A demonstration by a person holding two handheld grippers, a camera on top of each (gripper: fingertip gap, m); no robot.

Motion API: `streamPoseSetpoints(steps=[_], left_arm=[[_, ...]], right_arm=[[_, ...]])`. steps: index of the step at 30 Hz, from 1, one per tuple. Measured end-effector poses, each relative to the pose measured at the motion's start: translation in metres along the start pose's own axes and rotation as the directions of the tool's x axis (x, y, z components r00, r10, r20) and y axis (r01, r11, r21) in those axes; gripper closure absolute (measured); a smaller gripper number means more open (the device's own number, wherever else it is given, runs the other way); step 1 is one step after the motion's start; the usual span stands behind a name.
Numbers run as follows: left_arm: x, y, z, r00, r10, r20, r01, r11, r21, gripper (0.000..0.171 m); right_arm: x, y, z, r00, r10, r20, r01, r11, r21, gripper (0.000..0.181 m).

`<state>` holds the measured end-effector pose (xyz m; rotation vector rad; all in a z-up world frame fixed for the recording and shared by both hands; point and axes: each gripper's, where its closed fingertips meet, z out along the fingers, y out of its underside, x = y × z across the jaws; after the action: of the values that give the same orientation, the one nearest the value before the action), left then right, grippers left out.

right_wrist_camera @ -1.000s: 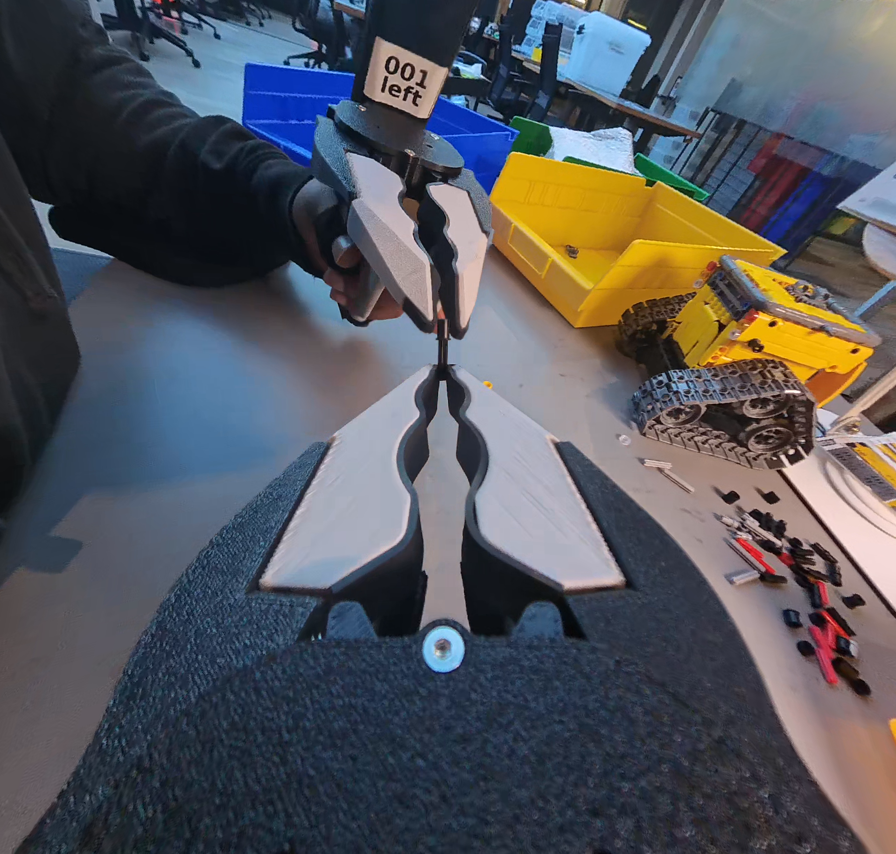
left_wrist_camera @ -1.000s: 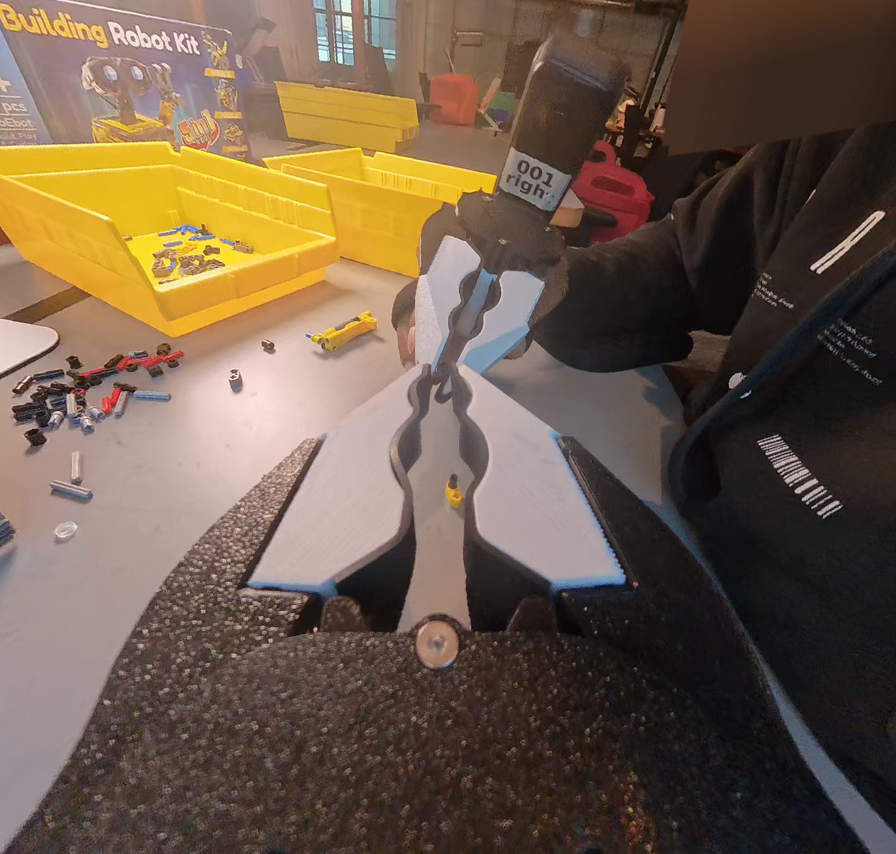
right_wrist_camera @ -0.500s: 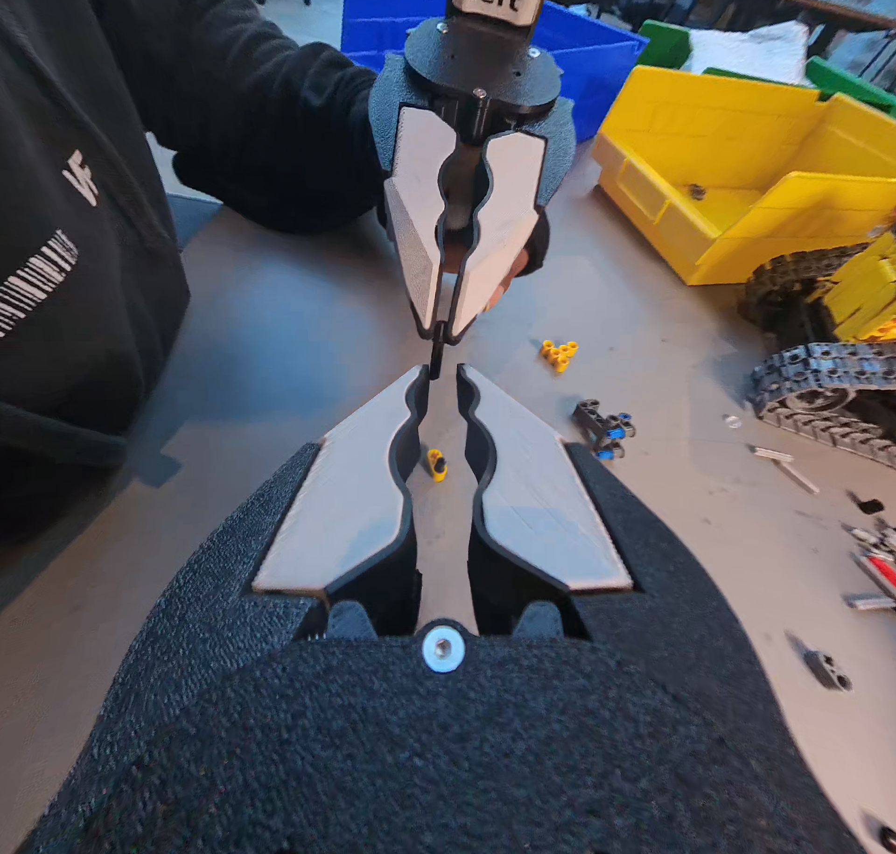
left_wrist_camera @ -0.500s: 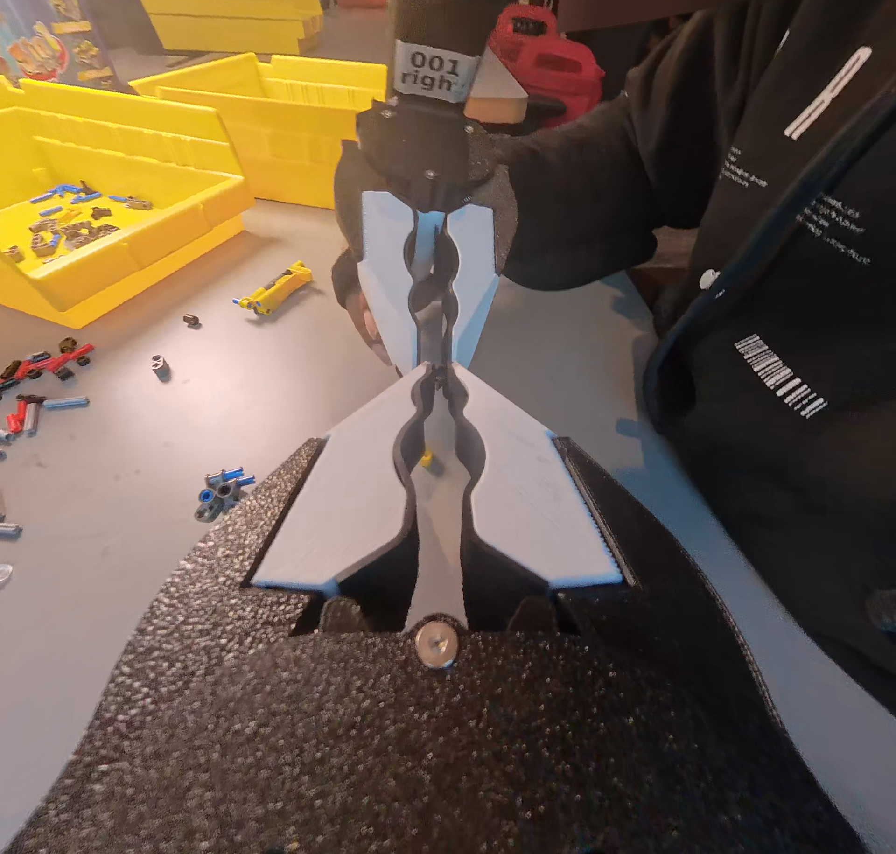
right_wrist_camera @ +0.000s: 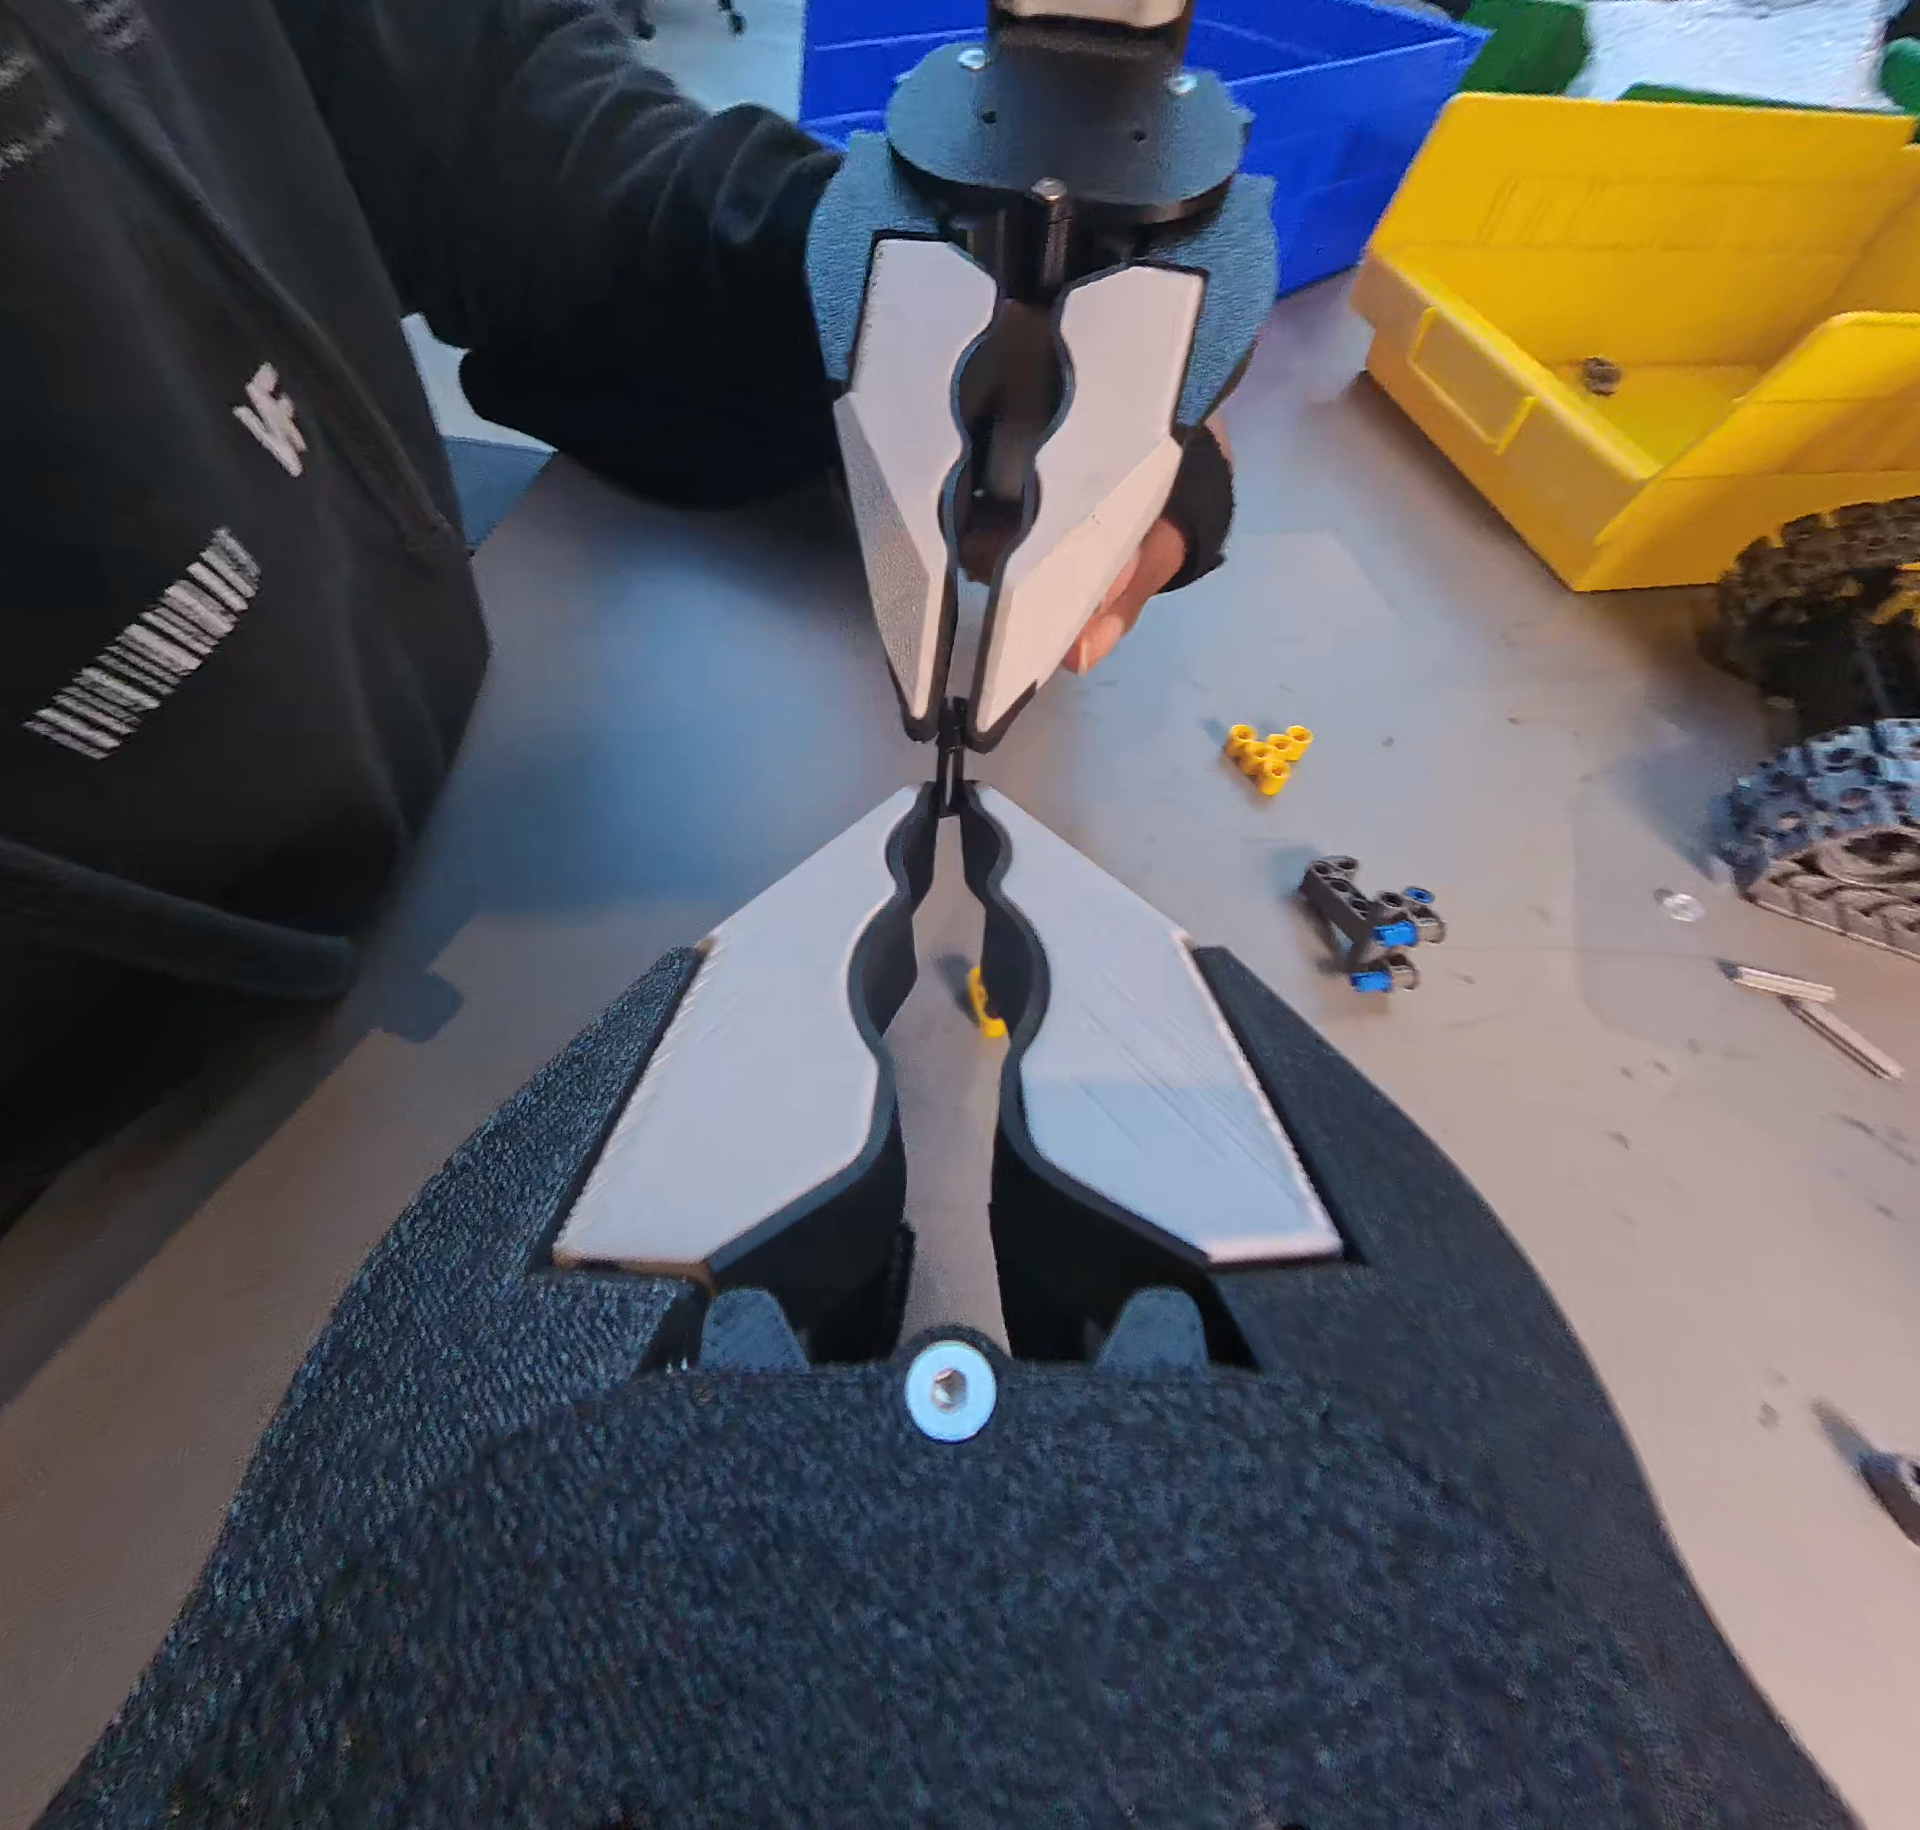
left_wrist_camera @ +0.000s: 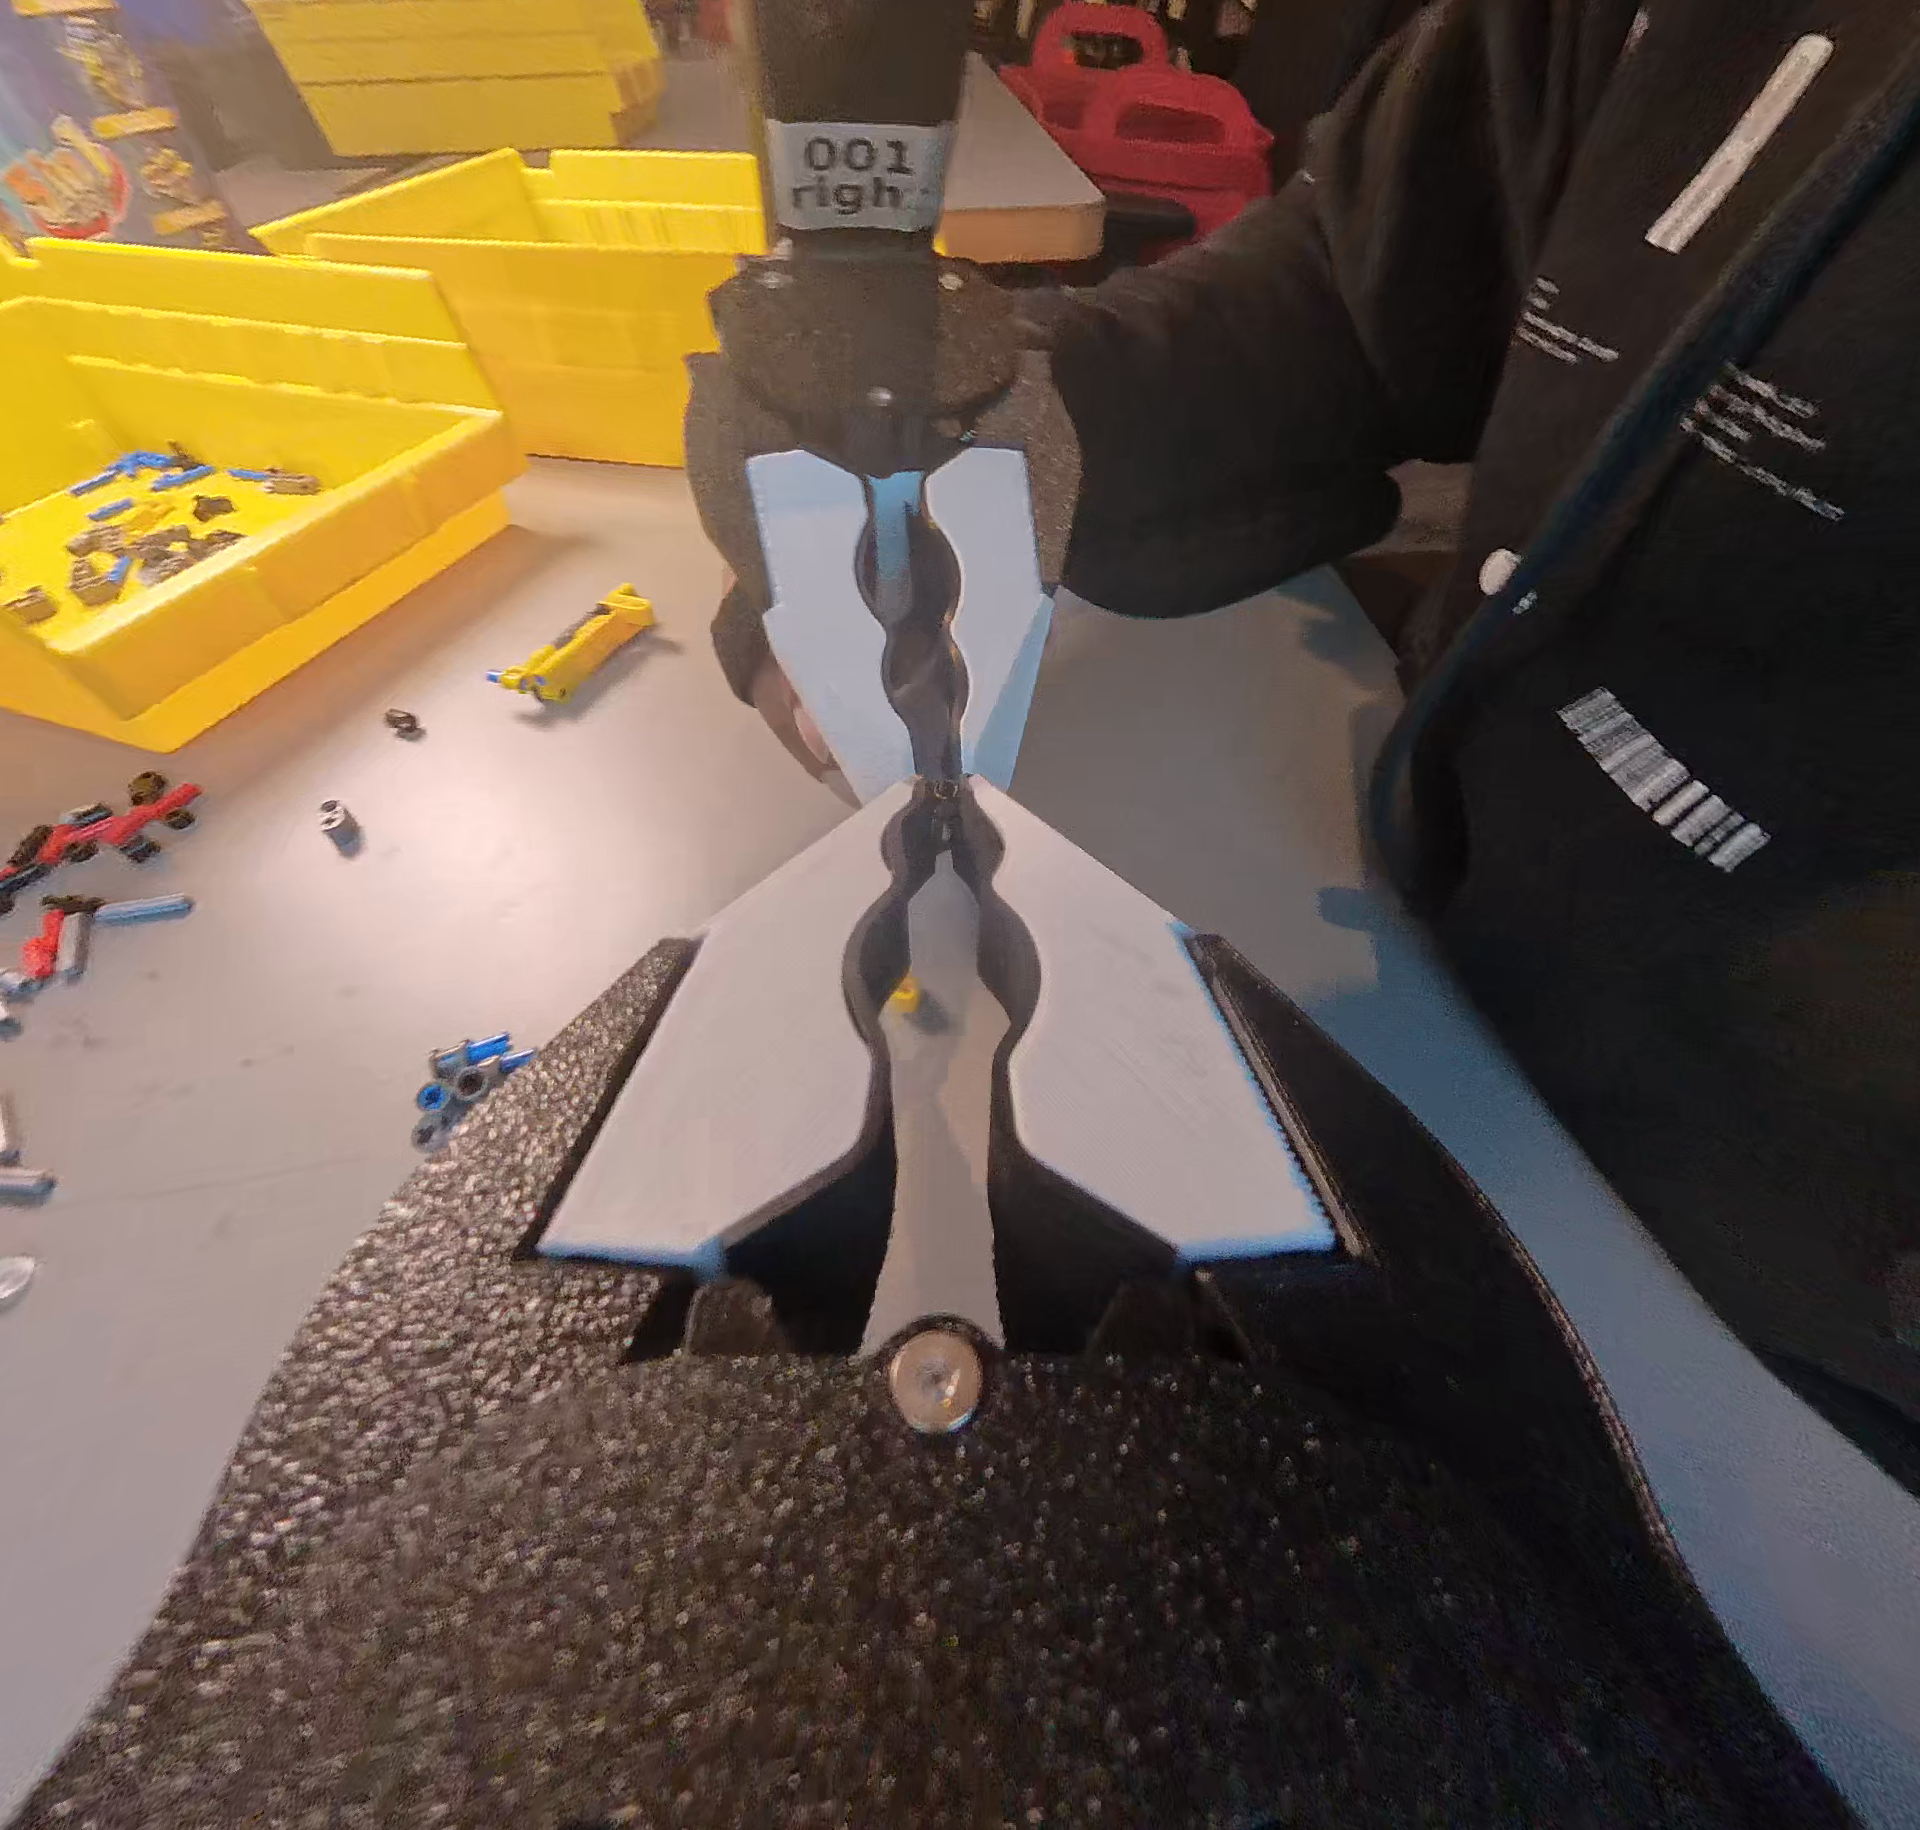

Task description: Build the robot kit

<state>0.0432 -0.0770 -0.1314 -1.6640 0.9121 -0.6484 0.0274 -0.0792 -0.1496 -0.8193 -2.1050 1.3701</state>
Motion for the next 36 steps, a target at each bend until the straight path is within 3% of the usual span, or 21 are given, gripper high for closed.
streamPoseSetpoints(steps=[6, 11, 27, 36], left_arm=[[-0.033, -0.012, -0.005, 0.972, -0.163, 0.171, 0.147, 0.984, 0.104, 0.161], [-0.046, -0.018, -0.008, 0.94, -0.263, 0.216, 0.224, 0.956, 0.189, 0.162], [-0.051, -0.016, -0.007, 0.928, -0.268, 0.258, 0.222, 0.956, 0.192, 0.166], [-0.049, -0.012, -0.009, 0.946, -0.222, 0.237, 0.197, 0.973, 0.124, 0.168]], right_arm=[[0.032, -0.015, -0.009, 0.979, 0.006, -0.204, 0.011, 0.997, 0.083, 0.177], [0.047, -0.021, -0.012, 0.947, 0.012, -0.32, 0.023, 0.994, 0.107, 0.177], [0.052, -0.013, -0.007, 0.924, 0.004, -0.383, 0.017, 0.999, 0.051, 0.177], [0.045, -0.009, -0.003, 0.946, 0.012, -0.324, -0.003, 1.0, 0.028, 0.174]])
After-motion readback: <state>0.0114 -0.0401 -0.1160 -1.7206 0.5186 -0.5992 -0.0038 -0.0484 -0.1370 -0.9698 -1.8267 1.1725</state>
